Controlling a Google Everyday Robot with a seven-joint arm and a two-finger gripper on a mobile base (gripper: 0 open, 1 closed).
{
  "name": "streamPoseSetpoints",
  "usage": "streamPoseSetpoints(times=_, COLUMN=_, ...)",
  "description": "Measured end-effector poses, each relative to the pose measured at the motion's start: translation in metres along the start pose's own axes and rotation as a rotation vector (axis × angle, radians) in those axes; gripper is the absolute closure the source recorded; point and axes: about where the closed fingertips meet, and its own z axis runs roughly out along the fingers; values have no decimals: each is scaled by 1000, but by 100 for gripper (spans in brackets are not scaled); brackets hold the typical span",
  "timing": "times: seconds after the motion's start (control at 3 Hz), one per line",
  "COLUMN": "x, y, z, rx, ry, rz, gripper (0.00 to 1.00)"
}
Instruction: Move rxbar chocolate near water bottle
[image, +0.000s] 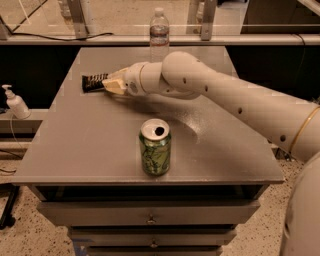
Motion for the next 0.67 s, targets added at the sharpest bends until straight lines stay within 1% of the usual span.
streamPoseSetpoints(times=0.33, x=4, y=-13, z=-60, rx=56, ry=71, rz=-25, gripper=100)
streamPoseSetpoints(times=0.67, x=16, y=-30, z=-137, rx=146, ry=142, rz=-21, gripper=100)
